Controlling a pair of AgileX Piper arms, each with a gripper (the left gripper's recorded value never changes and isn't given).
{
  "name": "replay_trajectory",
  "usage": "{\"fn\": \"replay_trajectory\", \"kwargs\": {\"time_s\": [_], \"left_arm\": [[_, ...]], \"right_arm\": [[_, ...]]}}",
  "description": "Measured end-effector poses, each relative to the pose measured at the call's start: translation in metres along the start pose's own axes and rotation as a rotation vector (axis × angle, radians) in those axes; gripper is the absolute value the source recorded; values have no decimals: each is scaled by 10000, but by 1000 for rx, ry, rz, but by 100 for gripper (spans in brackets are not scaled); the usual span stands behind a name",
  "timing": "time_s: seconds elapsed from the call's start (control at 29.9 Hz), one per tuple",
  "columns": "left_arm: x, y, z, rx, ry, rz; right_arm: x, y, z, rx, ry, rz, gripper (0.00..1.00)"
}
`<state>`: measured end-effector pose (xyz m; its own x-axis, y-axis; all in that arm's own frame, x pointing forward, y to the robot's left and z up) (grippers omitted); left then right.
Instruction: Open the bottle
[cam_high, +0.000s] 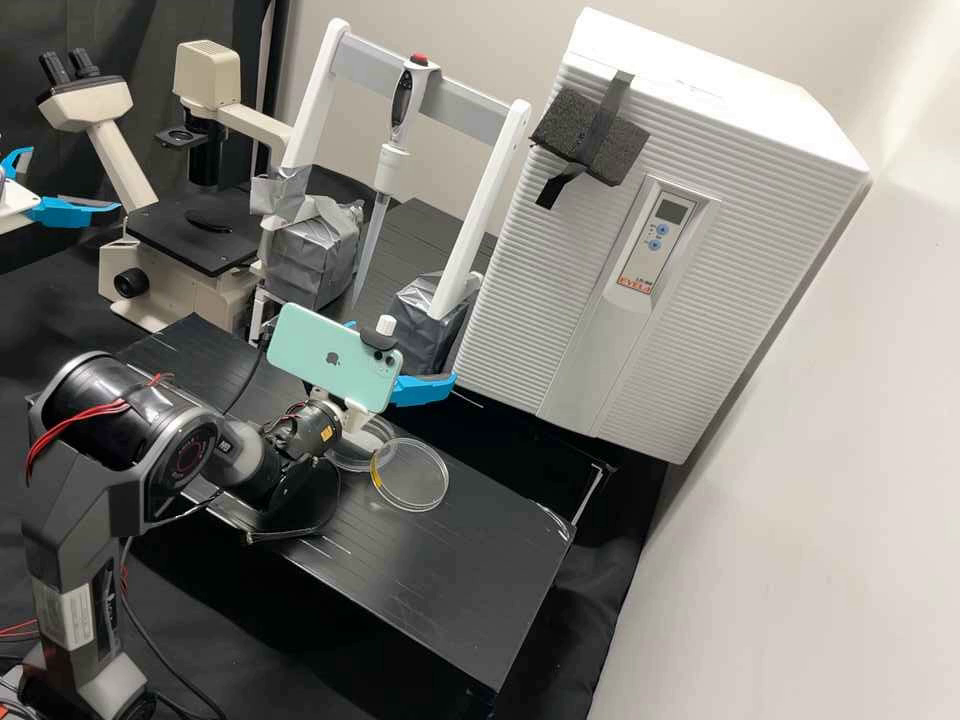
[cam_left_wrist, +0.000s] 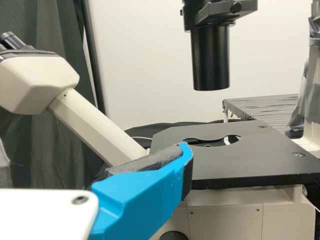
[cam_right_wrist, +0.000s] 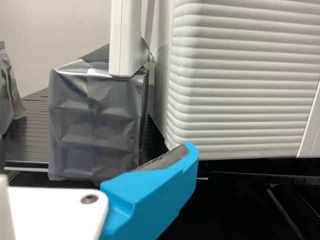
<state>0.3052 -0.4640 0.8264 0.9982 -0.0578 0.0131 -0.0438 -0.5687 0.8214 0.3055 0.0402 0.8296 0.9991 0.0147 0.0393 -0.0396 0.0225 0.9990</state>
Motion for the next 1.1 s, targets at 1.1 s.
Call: {"fn": "replay_trajectory", "kwargs": {"time_s": [1.1], "left_arm": [[-745, -412, 446, -43, -484, -158]], "right_arm": [[0, 0, 0, 0, 0, 0, 100]]}}
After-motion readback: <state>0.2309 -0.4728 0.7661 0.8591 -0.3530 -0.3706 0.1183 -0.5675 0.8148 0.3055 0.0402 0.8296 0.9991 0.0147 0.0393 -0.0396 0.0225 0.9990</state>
